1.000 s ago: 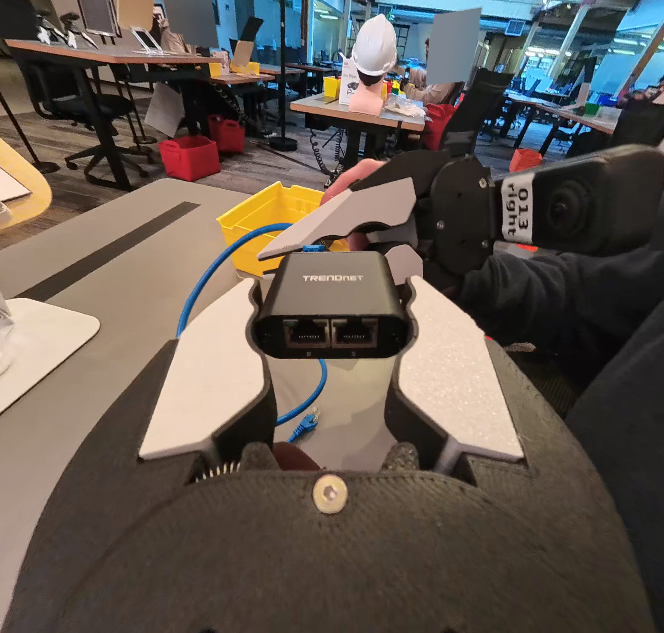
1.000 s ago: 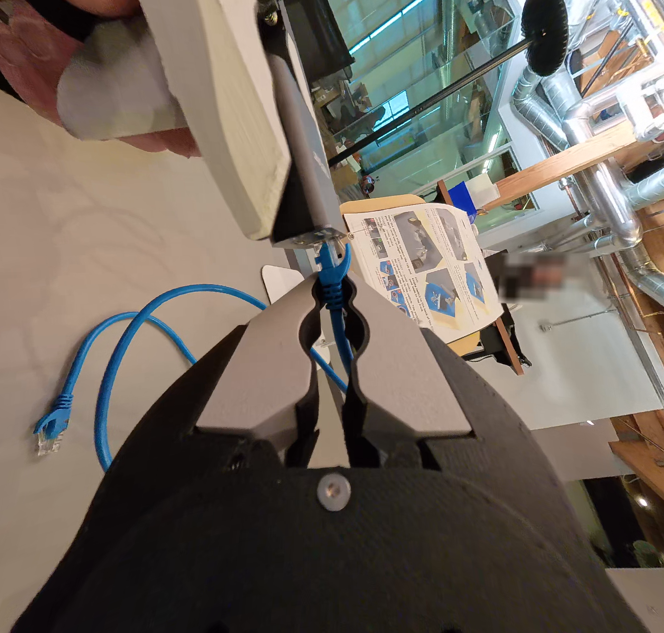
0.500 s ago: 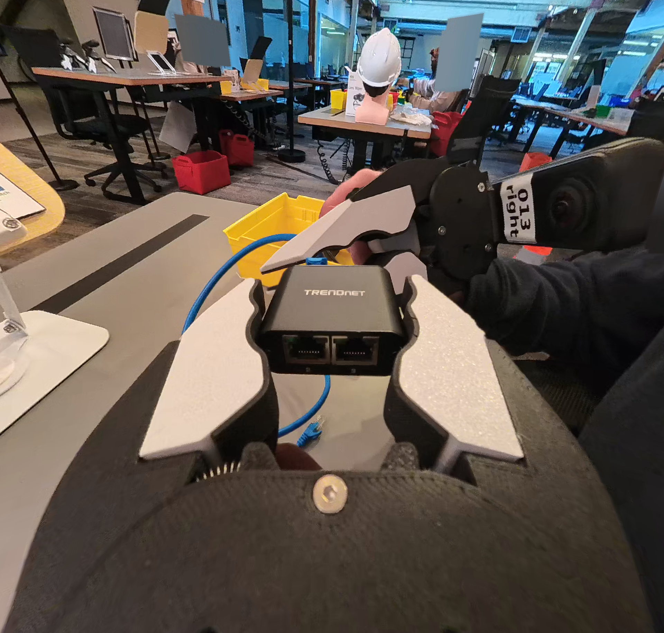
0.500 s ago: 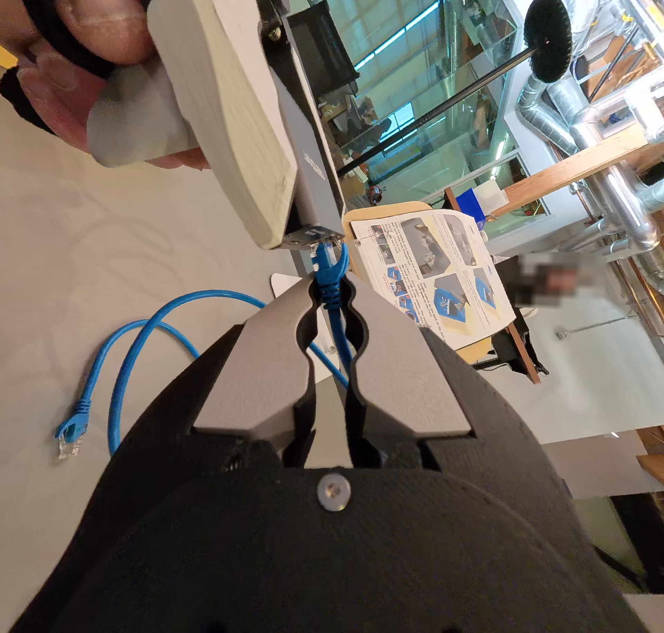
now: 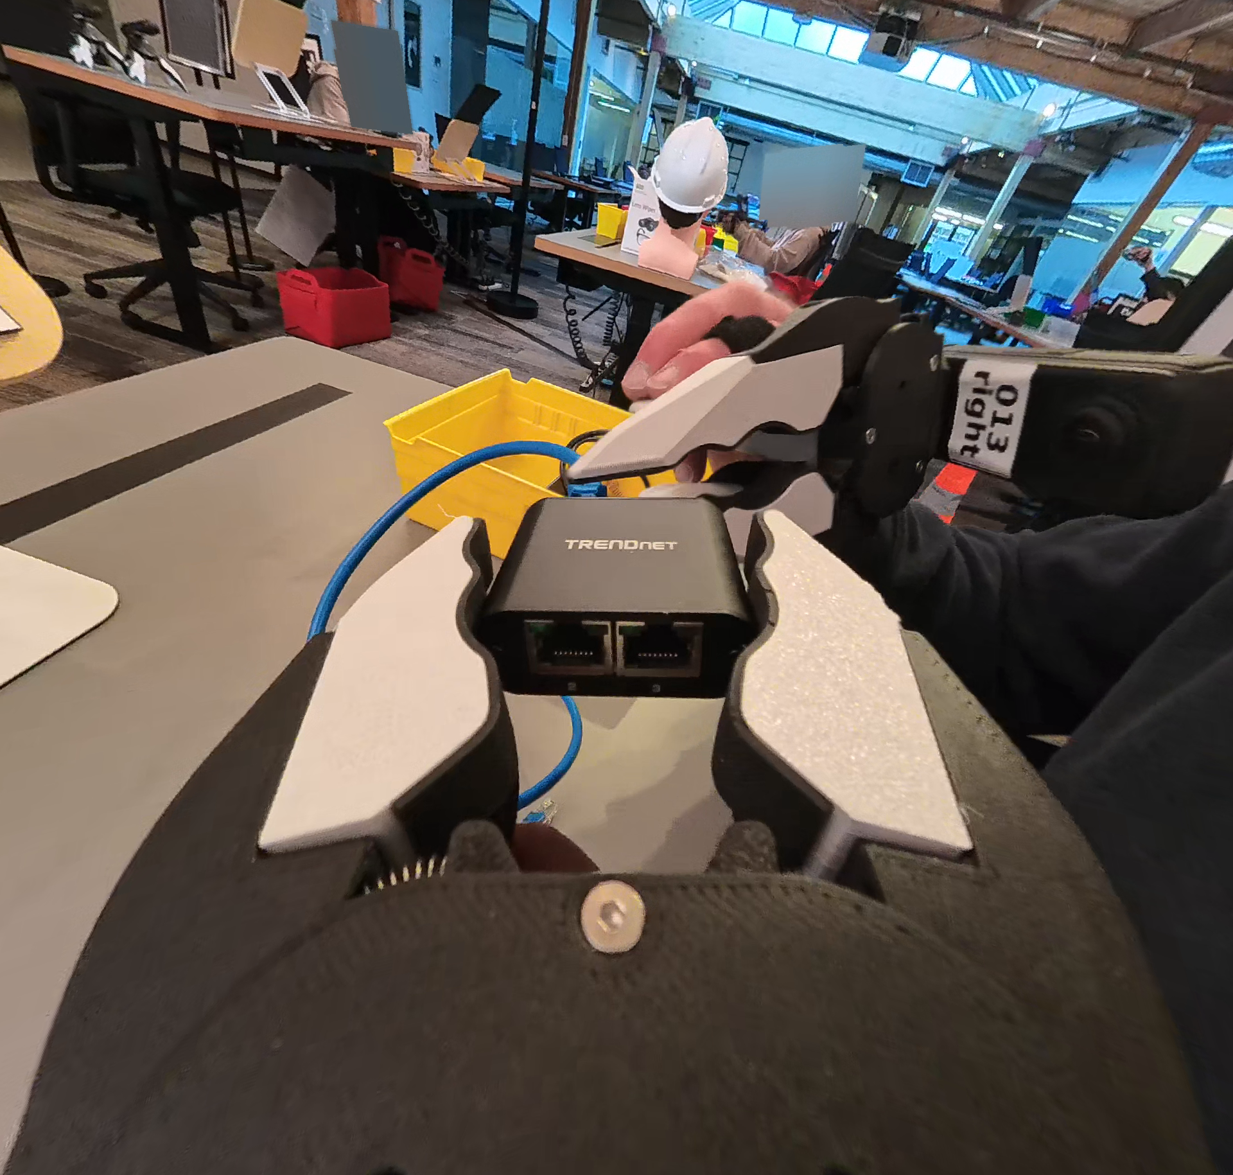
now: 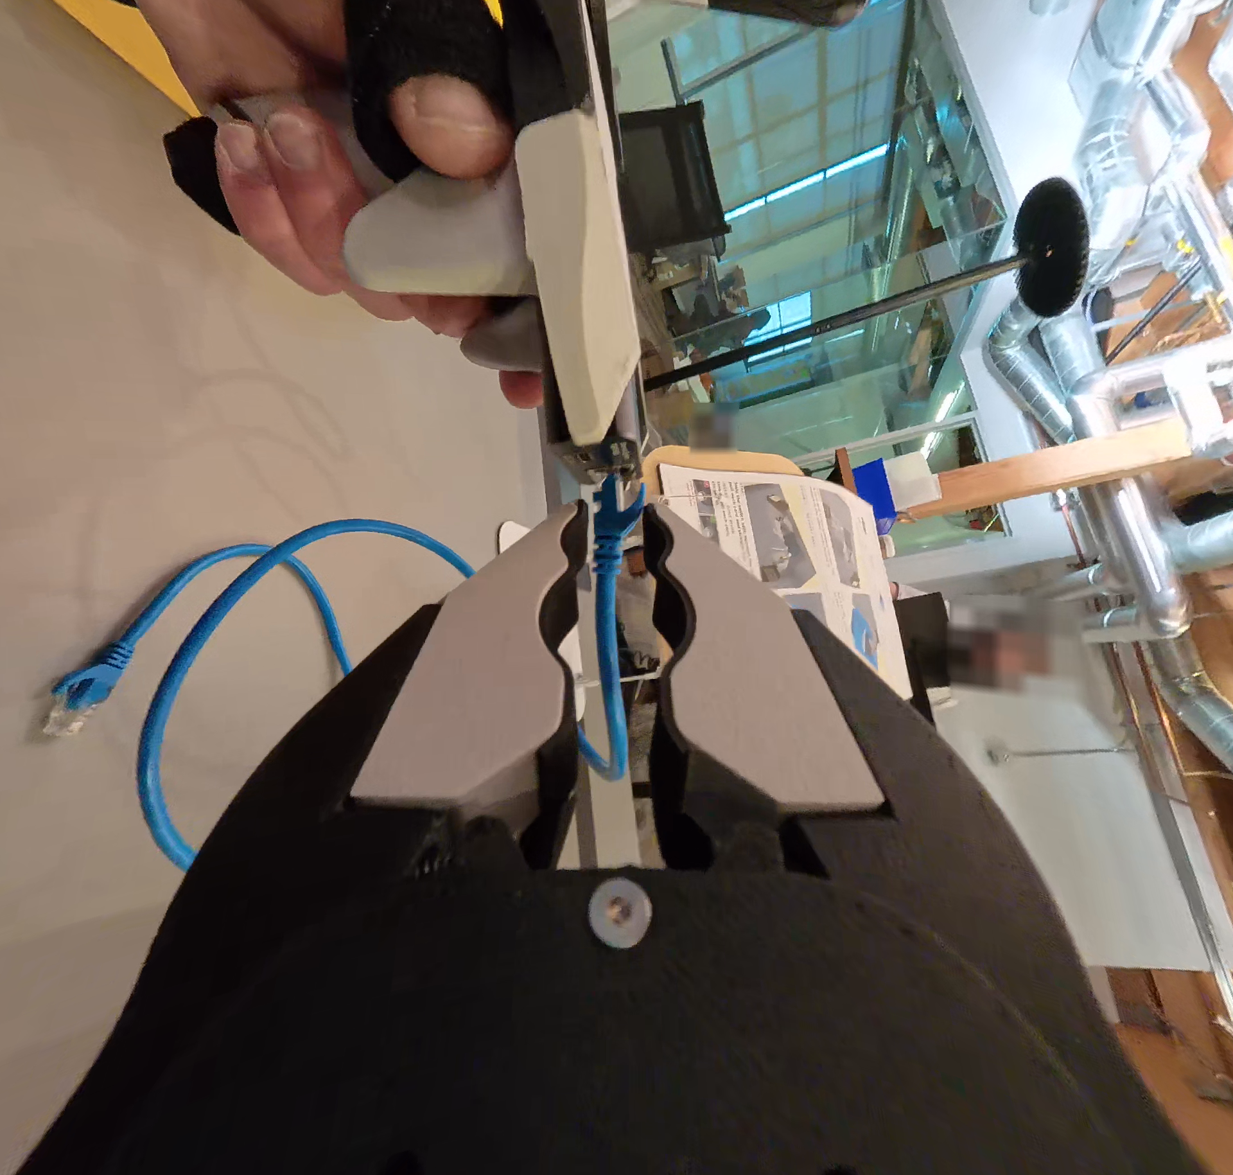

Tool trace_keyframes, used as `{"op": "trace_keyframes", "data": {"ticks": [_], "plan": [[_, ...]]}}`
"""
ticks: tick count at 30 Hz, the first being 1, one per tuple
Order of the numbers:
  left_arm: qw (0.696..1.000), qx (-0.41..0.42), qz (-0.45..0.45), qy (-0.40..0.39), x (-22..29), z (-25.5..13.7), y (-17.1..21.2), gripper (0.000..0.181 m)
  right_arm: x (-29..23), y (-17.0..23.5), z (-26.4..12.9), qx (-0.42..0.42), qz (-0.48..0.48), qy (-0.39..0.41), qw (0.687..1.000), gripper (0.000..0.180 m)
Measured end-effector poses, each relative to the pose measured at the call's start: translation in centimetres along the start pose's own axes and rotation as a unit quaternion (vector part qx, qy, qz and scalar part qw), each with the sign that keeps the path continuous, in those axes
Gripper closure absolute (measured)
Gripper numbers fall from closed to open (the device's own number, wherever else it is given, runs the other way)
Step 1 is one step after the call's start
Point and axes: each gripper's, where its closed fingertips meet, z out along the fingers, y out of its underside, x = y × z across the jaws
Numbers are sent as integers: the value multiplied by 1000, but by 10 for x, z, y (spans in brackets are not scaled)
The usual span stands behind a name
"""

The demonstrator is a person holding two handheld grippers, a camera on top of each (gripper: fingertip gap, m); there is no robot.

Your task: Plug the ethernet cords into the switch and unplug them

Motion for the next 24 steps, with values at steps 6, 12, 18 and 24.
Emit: {"op": "trace_keyframes", "data": {"ticks": [6, 12, 18, 24], "plan": [[1000, 0, -11, 7, 0, 1, 2, 108, -1, -2, 2, -8, -26, -16, 999, 167], [1000, -5, -18, 12, 2, 1, 5, 108, -5, -2, 4, -19, -58, -26, 998, 169], [1000, -5, -24, 15, 2, 2, 5, 108, -9, -1, 3, -44, -96, -54, 993, 171], [999, -2, -42, 10, -2, 5, 13, 108, -22, 6, 5, -62, -137, -98, 984, 171]]}}
